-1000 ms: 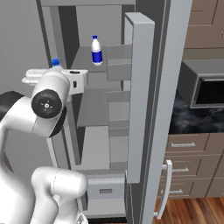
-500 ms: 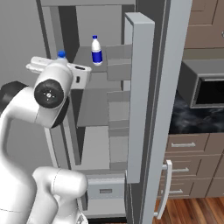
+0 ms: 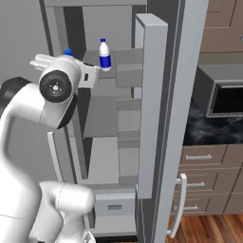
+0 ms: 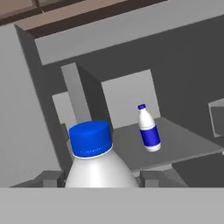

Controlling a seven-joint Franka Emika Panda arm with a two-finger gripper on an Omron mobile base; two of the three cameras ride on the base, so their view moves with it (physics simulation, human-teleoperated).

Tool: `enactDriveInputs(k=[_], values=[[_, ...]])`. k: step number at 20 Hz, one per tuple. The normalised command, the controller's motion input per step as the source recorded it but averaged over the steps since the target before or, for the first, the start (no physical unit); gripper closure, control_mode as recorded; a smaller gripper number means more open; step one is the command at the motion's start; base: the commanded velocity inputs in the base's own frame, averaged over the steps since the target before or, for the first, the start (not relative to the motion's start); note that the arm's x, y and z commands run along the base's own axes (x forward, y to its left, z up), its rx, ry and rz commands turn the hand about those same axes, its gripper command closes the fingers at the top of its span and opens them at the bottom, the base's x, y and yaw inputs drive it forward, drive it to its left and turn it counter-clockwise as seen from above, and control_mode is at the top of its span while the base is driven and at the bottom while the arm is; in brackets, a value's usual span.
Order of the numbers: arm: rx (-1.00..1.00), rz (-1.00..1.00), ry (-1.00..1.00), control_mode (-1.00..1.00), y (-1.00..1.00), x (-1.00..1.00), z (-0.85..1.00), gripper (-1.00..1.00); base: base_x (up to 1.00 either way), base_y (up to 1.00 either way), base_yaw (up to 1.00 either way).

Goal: Take the bottled waters from the counter and place them in the freezer to freeze. Close the freezer door after placing the bottles.

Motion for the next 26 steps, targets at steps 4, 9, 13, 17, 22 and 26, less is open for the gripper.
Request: enactDriveInputs(k=[4,9,13,17,22,26], values=[[-0.11,0.06,-0.1,-1.0,0.12,0.0,0.01,1.0,0.0,0.0,0.0],[-0.04,0.01,-0.21,-1.0,0.09,0.04,0.04,1.0,0.0,0.0,0.0],[0.02,0.0,-0.02,-1.0,0.0,0.27,0.02,1.0,0.0,0.0,0.0],[0.06,0.0,0.0,-1.0,0.0,0.41,0.07,1.0,0.0,0.0,0.0],[0.01,0.0,0.02,-1.0,0.0,0.43,0.02,1.0,0.0,0.0,0.0],[0.0,0.0,0.0,-1.0,0.03,0.35,0.0,1.0,0.0,0.0,0.0]])
